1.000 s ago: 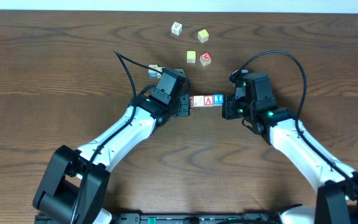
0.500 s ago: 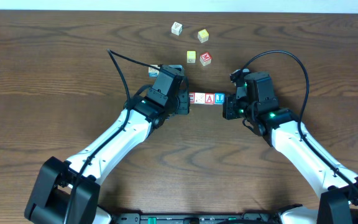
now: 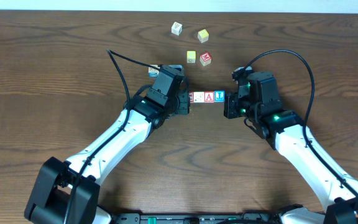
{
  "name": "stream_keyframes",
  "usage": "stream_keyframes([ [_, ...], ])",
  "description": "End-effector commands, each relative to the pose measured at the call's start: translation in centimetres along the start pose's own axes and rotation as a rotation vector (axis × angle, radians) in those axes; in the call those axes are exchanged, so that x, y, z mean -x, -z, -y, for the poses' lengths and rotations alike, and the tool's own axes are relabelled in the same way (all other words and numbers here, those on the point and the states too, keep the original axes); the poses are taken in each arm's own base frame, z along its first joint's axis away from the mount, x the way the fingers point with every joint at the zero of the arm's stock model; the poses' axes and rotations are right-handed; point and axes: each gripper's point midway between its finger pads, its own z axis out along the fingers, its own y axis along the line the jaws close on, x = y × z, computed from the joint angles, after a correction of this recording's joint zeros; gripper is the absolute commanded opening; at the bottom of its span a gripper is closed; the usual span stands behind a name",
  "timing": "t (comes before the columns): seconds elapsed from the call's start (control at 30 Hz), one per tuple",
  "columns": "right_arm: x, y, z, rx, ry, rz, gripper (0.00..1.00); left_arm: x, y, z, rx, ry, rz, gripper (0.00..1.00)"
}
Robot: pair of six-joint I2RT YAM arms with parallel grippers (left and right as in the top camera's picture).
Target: Lift 4 blocks
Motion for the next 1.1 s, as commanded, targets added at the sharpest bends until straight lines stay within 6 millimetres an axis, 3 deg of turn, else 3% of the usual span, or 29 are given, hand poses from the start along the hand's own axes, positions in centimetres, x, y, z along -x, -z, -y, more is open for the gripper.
stream_keyframes([
  [0.0, -0.4, 0.7, -6.1, 0.237, 0.048, -0.039, 0.01, -0.1, 1.1, 4.5, -0.176, -0.037, -0.018, 0.07],
  [0.8, -0.4, 0.7, -6.1, 0.238, 0.047, -0.040, 0.01, 0.6, 2.7, 5.0, -0.192, -0.042, 0.013, 0.07],
  [1.07, 0.2, 1.7, -6.4, 0.245, 0.053, -0.013, 0.01, 0.6, 2.7, 4.9, -0.192, -0.042, 0.013, 0.07],
])
